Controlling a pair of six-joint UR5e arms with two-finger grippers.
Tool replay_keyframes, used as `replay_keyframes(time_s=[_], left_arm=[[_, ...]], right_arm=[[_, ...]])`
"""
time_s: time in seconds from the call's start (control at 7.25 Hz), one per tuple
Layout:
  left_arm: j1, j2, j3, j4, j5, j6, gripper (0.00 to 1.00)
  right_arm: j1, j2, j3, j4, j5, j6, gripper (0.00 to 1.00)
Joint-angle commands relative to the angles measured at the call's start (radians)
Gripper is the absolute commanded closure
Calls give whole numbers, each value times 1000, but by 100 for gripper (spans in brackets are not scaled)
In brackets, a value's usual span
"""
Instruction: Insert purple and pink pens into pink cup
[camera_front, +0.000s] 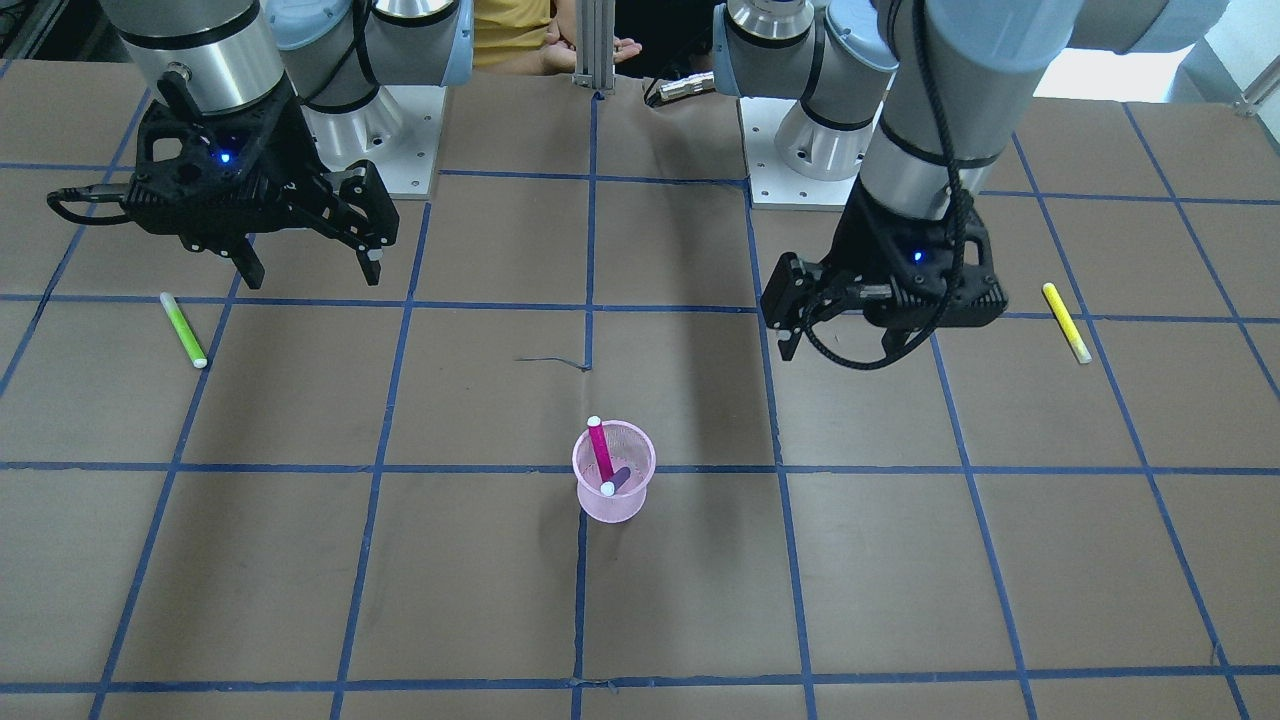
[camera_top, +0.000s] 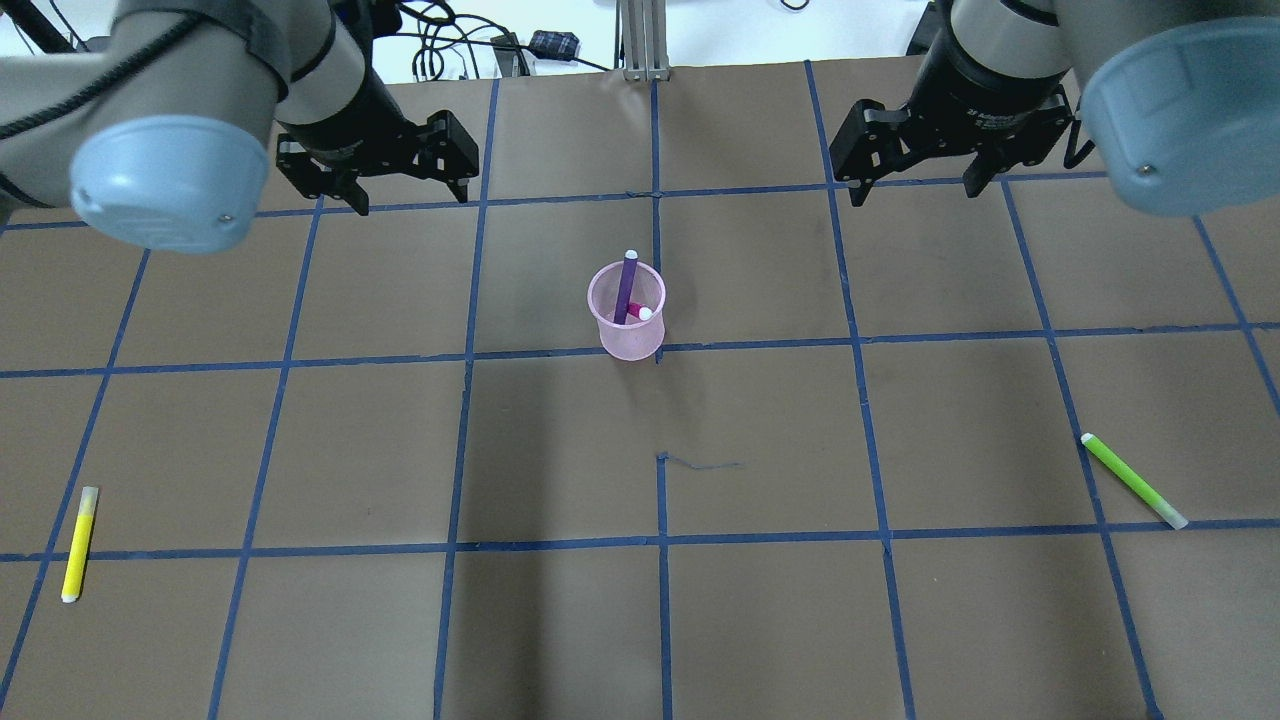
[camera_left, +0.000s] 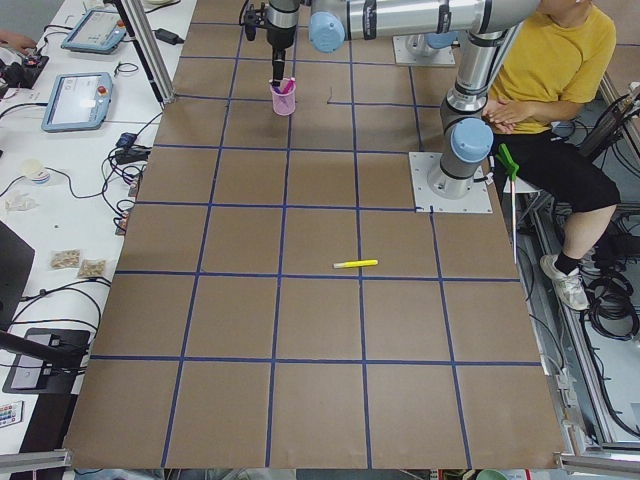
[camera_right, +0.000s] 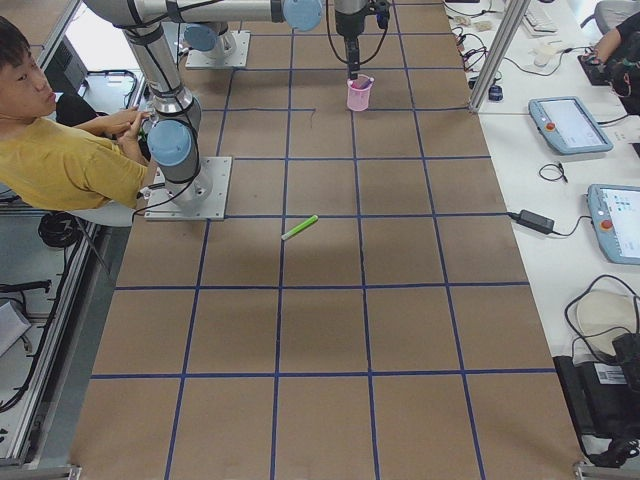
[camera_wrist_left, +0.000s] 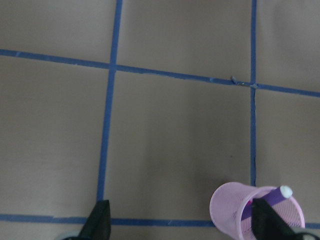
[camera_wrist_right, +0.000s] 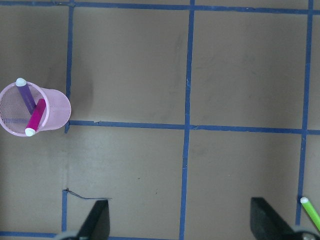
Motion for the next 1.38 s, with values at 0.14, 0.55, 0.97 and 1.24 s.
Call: replay_keyframes(time_s=[0.14,0.55,0.97,1.24], left_arm=[[59,82,76,-224,18,88,0],[93,91,53,-215,1,90,0],[95,96,48,-215,3,196,0],[96,96,50,-215,3,196,0]], right_arm=[[0,0,2,-5,-2,1,0],[0,0,2,-2,-4,1,0],[0,0,2,-1,-4,1,0],[-2,0,2,4,-4,1,0]])
